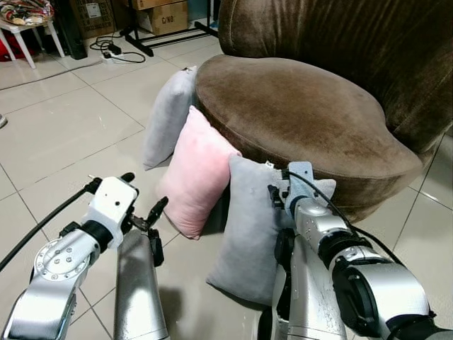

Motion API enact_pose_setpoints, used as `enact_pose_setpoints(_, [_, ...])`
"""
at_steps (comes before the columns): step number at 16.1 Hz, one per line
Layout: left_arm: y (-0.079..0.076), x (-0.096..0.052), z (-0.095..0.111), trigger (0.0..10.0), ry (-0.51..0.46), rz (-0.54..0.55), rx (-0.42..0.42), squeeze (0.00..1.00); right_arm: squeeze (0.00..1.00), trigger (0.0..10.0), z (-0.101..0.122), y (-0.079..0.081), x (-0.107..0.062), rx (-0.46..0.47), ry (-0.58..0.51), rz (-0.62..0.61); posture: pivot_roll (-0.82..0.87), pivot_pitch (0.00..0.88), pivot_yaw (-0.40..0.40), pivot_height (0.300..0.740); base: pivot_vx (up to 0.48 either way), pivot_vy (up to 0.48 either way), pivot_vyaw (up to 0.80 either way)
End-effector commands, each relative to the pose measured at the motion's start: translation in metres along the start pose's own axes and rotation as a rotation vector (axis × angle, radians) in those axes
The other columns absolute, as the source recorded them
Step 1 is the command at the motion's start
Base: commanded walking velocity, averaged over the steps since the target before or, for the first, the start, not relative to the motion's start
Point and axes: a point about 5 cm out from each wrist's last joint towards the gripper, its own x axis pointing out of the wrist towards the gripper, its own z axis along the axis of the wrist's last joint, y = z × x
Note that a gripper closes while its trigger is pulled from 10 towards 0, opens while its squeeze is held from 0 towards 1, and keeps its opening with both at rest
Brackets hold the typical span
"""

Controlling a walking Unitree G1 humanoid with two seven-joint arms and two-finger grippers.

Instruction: Move the pillow to the sofa from floor

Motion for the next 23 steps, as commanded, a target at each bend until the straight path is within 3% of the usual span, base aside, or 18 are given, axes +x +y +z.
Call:
enact_pose_setpoints(1, [-0.003, -0.001, 0.001, 10.0, 0.008, -0.028, 0.014, 0.0, 0.0, 0.0, -0.013, 0.003, -0.001, -0.029, 0.045, -0.008, 0.07, 0.052, -0.047, 0.357, 0.0, 0.0, 0.0])
enact_pose_setpoints(4, [-0.008, -0.007, -0.001, 10.0, 0.025, -0.053, 0.014, 0.0, 0.0, 0.0, -0.017, 0.002, -0.001, -0.053, 0.073, -0.06, 0.07, 0.063, -0.051, 0.357, 0.0, 0.0, 0.0])
enact_pose_setpoints(11, [-0.021, -0.012, -0.002, 10.0, 0.043, -0.153, -0.039, 0.0, 0.0, 0.0, -0.017, 0.006, -0.001, -0.07, 0.079, -0.054, 0.07, 0.071, -0.06, 0.357, 0.0, 0.0, 0.0])
enact_pose_setpoints(14, [-0.04, -0.021, 0.002, 10.0, 0.032, -0.313, -0.118, 0.0, 0.0, 0.0, -0.018, 0.007, -0.001, -0.073, 0.079, -0.049, 0.07, 0.068, -0.06, 0.357, 0.0, 0.0, 0.0])
enact_pose_setpoints(23, [-0.041, -0.021, 0.001, 10.0, 0.046, -0.316, -0.12, 0.0, 0.0, 0.0, -0.017, 0.014, -0.002, -0.12, 0.081, -0.004, 0.07, 0.032, -0.068, 0.357, 0.0, 0.0, 0.0])
